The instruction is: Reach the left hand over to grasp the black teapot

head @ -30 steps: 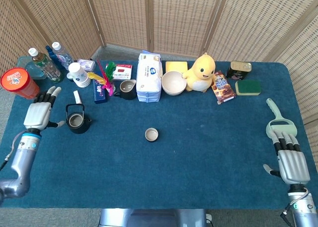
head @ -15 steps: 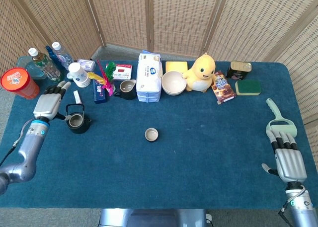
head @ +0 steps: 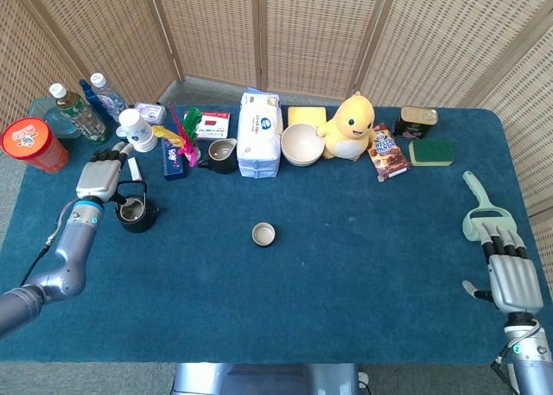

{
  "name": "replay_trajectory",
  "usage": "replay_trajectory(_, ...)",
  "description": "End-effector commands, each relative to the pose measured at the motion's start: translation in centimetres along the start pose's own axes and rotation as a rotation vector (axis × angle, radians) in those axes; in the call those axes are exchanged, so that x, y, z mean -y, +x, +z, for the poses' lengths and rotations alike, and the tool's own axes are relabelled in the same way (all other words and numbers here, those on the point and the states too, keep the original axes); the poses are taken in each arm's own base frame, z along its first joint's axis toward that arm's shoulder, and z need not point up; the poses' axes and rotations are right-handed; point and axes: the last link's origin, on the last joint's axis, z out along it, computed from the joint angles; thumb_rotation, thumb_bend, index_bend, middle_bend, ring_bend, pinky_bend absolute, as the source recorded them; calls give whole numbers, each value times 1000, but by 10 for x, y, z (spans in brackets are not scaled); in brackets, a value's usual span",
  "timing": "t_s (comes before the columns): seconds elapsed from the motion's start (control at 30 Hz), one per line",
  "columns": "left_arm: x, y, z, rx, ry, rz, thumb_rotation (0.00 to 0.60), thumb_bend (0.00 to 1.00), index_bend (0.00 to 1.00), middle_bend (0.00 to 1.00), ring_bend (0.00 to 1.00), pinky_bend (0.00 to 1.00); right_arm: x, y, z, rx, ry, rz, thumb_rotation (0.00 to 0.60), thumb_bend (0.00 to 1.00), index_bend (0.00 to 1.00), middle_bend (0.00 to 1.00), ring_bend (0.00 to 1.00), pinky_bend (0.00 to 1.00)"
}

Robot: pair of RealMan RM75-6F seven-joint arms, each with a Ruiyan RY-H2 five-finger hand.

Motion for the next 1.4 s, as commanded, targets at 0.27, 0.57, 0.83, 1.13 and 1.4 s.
replay_trajectory(0.27,-8,-7,13,-19,26,6,600,124,190,219,239,369,-3,-2,2,8,-16,-2,600,0,0,0,0,0)
replay_trajectory(0.57,-5,-1,10,-11,26,44,600,194,456,512,471,513,-1,-6,3,21,-13,-15,600,0,0,0,0,0)
replay_trajectory(0.83,-3,0,5,12,26,57,600,264,572,690,636,672,-1,-5,2,21,-15,-10,600,0,0,0,0,0)
replay_trajectory(1.13,-6,5,-5,-12,-1,59,600,396,639,855,766,777,1,-5,1,23,-8,-12,600,0,0,0,0,0)
replay_trajectory(1.4,-10,9,-20,-26,-64,56,600,576,716,927,835,991,2,-6,0,32,-7,-12,600,0,0,0,0,0)
